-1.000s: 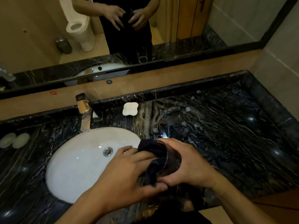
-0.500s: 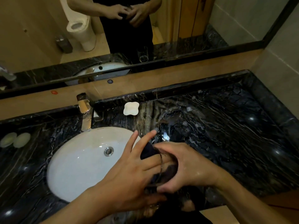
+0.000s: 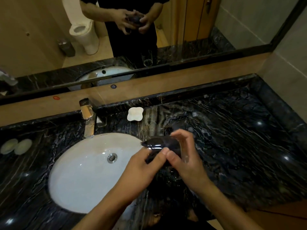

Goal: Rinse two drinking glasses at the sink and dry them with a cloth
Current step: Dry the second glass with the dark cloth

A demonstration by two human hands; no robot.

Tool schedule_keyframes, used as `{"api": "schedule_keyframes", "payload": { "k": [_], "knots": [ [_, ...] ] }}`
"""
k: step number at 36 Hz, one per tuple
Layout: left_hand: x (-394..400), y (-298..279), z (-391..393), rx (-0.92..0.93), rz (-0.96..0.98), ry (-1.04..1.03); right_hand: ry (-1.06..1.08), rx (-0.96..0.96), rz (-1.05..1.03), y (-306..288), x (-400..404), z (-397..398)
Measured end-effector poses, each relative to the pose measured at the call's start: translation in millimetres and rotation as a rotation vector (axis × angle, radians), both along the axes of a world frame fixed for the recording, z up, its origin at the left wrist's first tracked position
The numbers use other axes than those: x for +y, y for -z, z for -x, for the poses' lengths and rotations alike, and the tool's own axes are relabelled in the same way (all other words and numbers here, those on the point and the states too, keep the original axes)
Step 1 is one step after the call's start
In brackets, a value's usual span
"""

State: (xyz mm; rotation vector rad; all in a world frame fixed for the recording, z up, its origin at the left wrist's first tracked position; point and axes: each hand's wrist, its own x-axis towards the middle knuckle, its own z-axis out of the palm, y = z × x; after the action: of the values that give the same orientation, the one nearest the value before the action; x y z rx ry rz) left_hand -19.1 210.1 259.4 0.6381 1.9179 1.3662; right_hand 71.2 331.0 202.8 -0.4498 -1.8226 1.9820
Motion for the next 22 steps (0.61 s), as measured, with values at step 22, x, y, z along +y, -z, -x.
{"api": "schedule_keyframes", "payload": {
  "k": [22],
  "knots": [
    [-14.4, 38.0, 36.5, 1.443, 0.201, 0.858, -0.204, -0.674, 0.905, 6.9, 21.5, 18.3]
  ]
}}
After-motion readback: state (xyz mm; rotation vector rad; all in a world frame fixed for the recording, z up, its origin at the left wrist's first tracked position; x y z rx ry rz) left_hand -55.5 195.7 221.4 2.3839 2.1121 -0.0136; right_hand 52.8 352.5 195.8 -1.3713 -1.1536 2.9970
